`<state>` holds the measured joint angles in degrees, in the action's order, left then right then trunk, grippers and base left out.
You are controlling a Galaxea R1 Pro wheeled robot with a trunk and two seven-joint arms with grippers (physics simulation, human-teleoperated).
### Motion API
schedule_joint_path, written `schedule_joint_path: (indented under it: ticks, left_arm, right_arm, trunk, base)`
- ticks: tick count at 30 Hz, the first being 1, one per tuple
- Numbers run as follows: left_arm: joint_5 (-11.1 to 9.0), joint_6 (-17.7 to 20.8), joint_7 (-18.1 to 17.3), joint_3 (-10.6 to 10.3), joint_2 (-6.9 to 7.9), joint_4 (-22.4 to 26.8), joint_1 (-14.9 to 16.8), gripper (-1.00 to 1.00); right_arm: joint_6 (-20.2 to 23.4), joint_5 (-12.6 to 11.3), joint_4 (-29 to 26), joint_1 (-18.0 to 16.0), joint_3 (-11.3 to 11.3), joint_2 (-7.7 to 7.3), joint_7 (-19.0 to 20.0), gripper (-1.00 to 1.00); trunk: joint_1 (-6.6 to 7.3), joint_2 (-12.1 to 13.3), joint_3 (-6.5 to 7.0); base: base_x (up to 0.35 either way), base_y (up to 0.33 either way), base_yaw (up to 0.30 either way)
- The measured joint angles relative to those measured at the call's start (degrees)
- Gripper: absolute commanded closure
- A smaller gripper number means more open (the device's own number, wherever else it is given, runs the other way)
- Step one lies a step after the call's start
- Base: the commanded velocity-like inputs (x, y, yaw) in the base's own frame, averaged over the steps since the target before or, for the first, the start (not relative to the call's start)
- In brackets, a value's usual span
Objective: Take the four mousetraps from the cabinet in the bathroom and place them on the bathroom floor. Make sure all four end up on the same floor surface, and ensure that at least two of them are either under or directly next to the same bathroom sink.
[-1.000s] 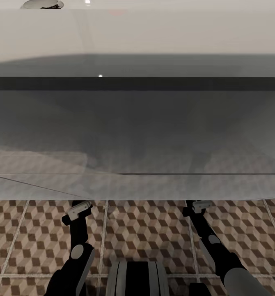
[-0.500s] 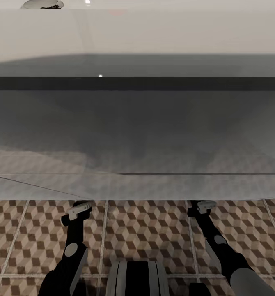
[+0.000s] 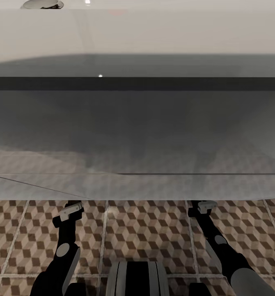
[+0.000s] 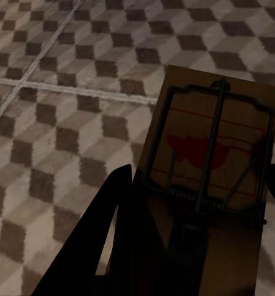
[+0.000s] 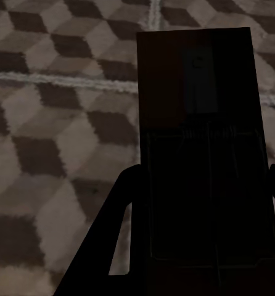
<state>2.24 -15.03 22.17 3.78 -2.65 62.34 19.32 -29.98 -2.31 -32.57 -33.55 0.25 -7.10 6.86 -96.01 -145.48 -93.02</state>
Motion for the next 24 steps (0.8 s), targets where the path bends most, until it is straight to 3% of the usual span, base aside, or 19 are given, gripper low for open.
schedule_joint_path:
  ticks: [12, 16, 21, 24]
  left_arm:
    - [0.16, 0.36, -0.32, 0.01, 0.05, -0.06, 0.00, 1.00]
    - [0.20, 0.48, -1.89, 0.01, 0.33, -0.06, 0.00, 1.00]
    - [-0.27, 0.53, -3.95, 0.13, 2.52, -0.18, 0.00, 1.00]
    - [-3.11, 0.58, -4.35, 0.24, 4.54, -0.27, 0.00, 1.00]
  right_arm:
    - [0.05, -0.05, 0.13, 0.00, 0.00, 0.00, -0.07, 1.00]
    - [0.18, -0.07, 0.25, 0.00, 0.00, 0.00, -0.03, 1.00]
    - [0.25, -0.13, 0.34, 0.00, 0.00, -0.09, 0.45, 1.00]
    - [0.26, -0.23, 0.35, 0.00, -0.01, -0.52, 0.64, 1.00]
  trunk:
    - [0.00, 0.00, 0.00]
    - [0.00, 0.00, 0.00]
    - [0.00, 0.00, 0.00]
    - [0.00, 0.00, 0.00]
  base:
    - [0.000, 0.000, 0.000]
    - [0.000, 0.000, 0.000]
    - [0.000, 0.000, 0.000]
    - [0.000, 0.000, 0.000]
